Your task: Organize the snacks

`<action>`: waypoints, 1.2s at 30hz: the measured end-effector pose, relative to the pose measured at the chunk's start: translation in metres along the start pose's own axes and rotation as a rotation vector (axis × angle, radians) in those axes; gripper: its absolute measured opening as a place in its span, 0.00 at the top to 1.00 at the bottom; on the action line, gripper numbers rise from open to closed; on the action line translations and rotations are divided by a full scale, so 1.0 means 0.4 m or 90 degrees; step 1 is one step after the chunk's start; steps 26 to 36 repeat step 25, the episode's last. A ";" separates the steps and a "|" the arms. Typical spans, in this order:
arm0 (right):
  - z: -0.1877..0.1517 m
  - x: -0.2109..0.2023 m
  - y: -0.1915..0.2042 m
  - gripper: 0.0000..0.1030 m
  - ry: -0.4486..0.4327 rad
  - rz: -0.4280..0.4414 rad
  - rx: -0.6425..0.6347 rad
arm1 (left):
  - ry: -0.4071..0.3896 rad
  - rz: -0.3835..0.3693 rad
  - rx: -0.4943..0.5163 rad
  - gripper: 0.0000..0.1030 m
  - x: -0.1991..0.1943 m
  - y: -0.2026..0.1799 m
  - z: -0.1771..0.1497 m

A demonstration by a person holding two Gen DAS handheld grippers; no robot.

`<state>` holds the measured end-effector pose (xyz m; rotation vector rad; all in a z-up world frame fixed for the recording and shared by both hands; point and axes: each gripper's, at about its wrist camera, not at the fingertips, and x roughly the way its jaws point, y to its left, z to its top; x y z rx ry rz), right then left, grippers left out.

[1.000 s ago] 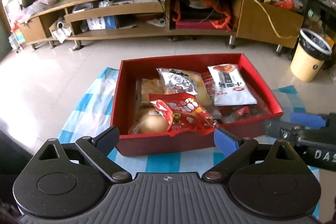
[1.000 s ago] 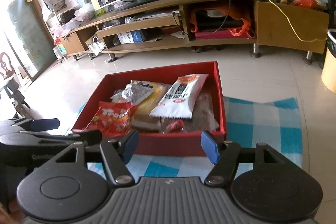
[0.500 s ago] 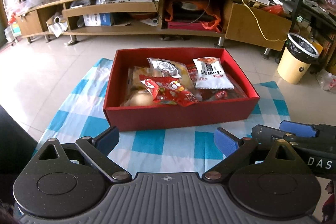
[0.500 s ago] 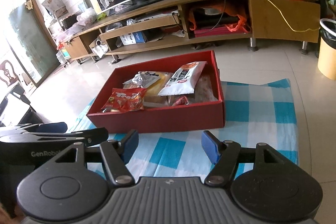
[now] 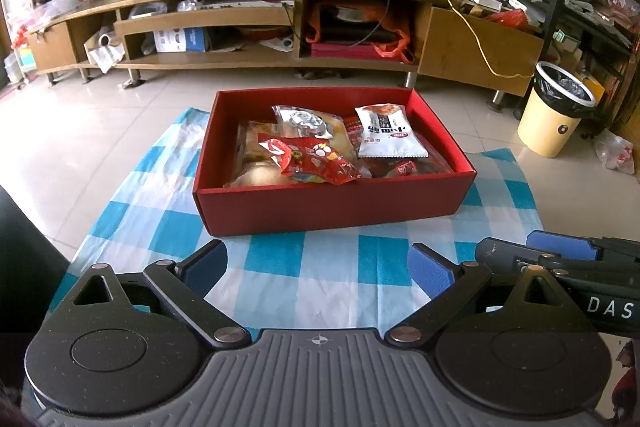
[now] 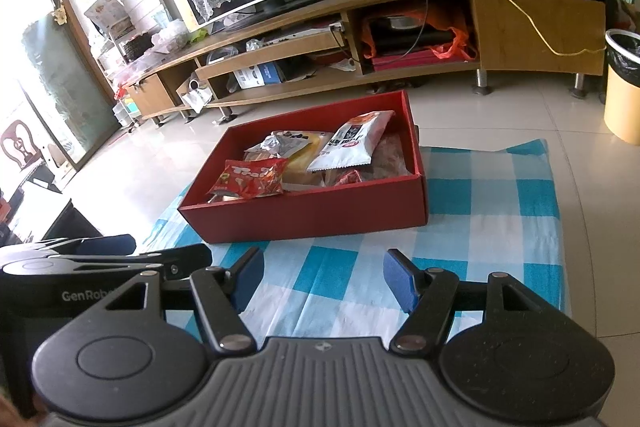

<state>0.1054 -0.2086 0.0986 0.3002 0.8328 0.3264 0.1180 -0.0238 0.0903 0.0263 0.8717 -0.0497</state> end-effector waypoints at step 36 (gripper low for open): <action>-0.006 0.001 -0.003 0.36 0.009 0.006 -0.001 | 0.000 0.007 -0.004 0.03 -0.006 -0.002 -0.009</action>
